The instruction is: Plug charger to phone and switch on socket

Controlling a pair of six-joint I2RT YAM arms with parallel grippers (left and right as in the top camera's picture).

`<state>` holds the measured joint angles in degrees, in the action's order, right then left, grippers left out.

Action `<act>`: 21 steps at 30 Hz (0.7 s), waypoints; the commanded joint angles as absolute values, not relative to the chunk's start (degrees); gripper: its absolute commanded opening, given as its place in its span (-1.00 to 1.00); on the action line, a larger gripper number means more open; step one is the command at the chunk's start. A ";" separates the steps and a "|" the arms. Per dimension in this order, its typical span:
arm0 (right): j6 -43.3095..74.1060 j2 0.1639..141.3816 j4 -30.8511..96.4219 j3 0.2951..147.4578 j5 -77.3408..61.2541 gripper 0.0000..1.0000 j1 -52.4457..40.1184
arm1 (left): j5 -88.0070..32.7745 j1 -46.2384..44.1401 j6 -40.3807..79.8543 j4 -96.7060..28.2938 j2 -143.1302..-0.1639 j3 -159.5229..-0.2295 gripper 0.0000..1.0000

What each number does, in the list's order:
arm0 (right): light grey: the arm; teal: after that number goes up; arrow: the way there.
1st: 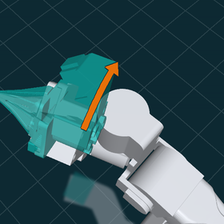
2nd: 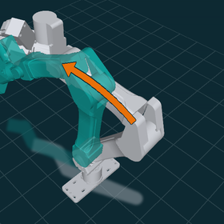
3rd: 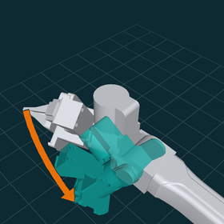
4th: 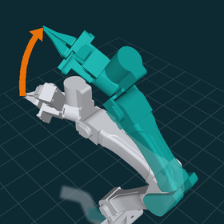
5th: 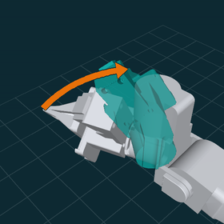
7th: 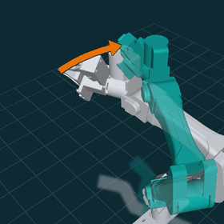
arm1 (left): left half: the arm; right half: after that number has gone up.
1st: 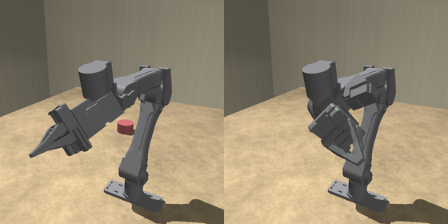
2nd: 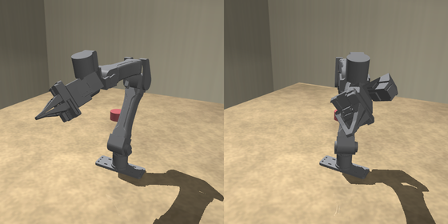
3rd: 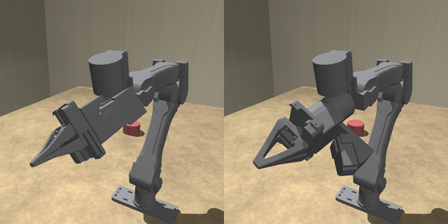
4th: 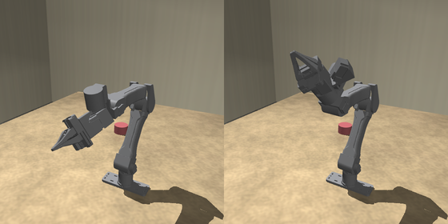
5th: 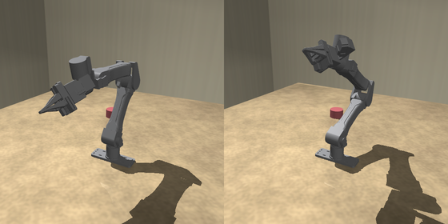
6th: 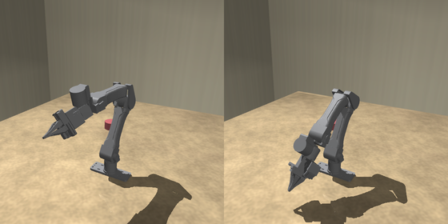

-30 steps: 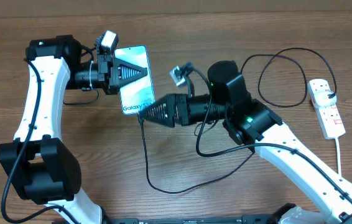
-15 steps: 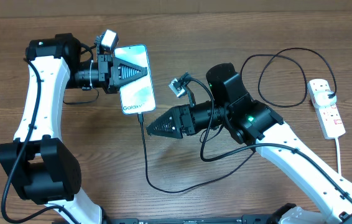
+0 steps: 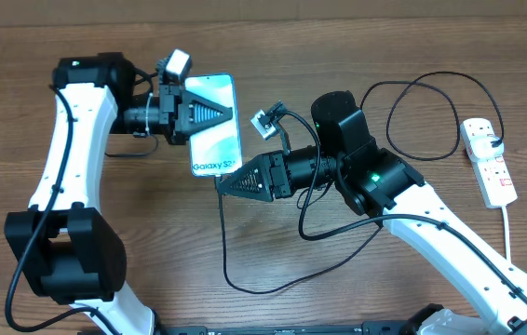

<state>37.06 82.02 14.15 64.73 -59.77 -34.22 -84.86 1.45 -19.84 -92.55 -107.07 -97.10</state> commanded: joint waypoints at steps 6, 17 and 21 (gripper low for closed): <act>37.71 81.38 13.74 65.87 -60.03 -0.05 -35.38 | -88.55 0.97 -20.56 -92.44 -106.76 -97.25 -0.92; 37.71 81.38 13.76 65.87 -59.00 -0.62 -36.16 | -88.53 0.99 -20.56 -92.51 -106.76 -97.25 -0.92; 37.74 81.38 13.74 65.87 -58.50 -0.64 -36.16 | -88.53 0.97 -20.53 -92.51 -106.76 -97.25 -0.92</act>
<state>37.91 82.02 14.15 64.73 -59.05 -36.05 -85.71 0.84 -19.84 -92.33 -107.07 -97.10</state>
